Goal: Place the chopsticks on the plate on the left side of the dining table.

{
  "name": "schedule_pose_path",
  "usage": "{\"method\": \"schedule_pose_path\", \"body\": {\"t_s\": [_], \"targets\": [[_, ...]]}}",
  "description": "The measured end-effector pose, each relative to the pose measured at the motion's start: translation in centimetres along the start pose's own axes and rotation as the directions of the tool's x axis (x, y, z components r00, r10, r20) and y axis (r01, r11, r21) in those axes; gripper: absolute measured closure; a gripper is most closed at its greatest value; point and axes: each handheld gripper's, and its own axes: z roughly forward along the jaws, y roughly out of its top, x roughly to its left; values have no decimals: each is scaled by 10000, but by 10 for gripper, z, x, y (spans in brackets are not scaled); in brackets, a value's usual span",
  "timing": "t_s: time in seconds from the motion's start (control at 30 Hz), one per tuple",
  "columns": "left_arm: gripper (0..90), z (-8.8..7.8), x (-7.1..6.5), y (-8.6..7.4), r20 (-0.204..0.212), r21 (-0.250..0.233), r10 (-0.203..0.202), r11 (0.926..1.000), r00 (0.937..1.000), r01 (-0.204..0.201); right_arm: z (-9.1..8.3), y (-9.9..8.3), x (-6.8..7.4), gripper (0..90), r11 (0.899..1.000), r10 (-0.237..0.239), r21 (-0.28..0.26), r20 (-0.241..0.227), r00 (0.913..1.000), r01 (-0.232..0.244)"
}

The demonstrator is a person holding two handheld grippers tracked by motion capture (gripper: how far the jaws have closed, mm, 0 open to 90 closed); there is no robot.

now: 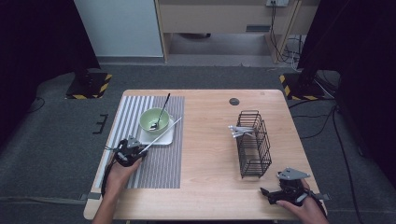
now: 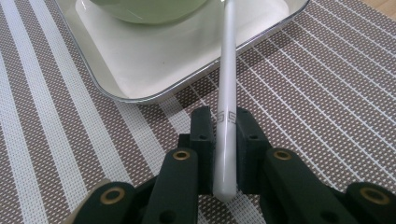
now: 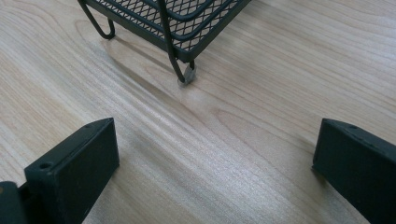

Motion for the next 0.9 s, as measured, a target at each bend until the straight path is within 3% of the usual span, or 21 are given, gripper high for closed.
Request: {"method": "schedule_pose_path", "body": {"t_s": [0.67, 0.9], "targets": [[774, -1, 1, -1, -294, -80, -81, 9999, 9995, 79, 0, 0, 0, 3, 10000, -12, 1, -13, 10000, 12], [690, -4, 3, -2, -473, -278, -246, 9993, 9986, 233, 0, 0, 0, 3, 10000, -13, 1, -14, 10000, 13]]}}
